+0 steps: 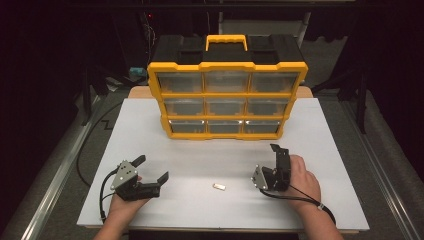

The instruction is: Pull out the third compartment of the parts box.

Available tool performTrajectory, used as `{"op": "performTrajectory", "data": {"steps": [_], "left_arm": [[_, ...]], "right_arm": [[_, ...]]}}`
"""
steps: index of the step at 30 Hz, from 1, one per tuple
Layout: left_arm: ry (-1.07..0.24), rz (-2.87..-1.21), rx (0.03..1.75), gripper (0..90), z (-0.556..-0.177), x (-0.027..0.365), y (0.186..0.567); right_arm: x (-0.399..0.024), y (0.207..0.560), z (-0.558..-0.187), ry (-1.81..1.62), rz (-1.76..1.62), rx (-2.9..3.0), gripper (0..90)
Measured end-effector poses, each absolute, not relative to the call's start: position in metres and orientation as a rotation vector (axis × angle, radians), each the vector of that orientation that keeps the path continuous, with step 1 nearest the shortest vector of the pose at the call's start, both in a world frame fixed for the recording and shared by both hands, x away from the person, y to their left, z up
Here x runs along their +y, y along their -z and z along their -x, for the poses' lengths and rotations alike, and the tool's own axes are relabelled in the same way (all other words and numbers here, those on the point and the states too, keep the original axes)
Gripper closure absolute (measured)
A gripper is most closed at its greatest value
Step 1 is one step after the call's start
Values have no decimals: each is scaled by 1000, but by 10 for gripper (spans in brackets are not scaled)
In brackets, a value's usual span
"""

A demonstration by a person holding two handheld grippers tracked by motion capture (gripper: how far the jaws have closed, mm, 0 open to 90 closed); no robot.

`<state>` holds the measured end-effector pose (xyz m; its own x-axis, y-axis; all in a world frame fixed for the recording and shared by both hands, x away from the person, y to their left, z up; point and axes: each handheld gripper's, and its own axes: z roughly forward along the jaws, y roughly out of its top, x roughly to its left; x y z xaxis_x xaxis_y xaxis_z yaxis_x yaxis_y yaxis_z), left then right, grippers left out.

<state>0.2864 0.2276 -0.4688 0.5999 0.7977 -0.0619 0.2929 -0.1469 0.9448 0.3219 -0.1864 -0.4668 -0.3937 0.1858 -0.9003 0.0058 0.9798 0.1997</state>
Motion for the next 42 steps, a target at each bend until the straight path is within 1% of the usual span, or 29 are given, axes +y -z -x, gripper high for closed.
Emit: {"op": "performTrajectory", "data": {"steps": [19, 22, 23, 25, 27, 28, 29, 30, 34, 37, 42], "left_arm": [[-562, -1724, 894, 3, -287, 226, 469], [-567, -1724, 891, 3, -287, 226, 469], [-578, -1724, 883, 3, -287, 226, 469], [-578, -1723, 880, 3, -287, 226, 469], [-573, -1728, 885, 3, -288, 226, 470], [-569, -1728, 884, 3, -288, 225, 470], [-566, -1727, 883, 3, -289, 225, 470], [-565, -1726, 879, 3, -290, 224, 471], [-562, -1729, 873, 3, -290, 224, 471], [-536, -1729, 879, 3, -292, 222, 472], [-543, -1750, 852, 3, -292, 218, 474]], "right_arm": [[-182, 471, -320, -68, -75, 1950, 9], [-181, 471, -320, -62, -64, 1944, 29], [-180, 470, -320, -56, -55, 1943, 51], [-180, 470, -319, -59, -61, 1944, 62], [-179, 470, -320, -63, -51, 1930, 92], [-179, 470, -320, -63, -51, 1930, 92], [-178, 469, -321, -62, -58, 1934, 107], [-177, 469, -321, -64, -56, 1912, 141], [-175, 468, -322, -73, -59, 1907, 168], [-171, 468, -325, -84, -58, 1892, 215], [-165, 469, -329, -78, -64, 1860, 249]]}}
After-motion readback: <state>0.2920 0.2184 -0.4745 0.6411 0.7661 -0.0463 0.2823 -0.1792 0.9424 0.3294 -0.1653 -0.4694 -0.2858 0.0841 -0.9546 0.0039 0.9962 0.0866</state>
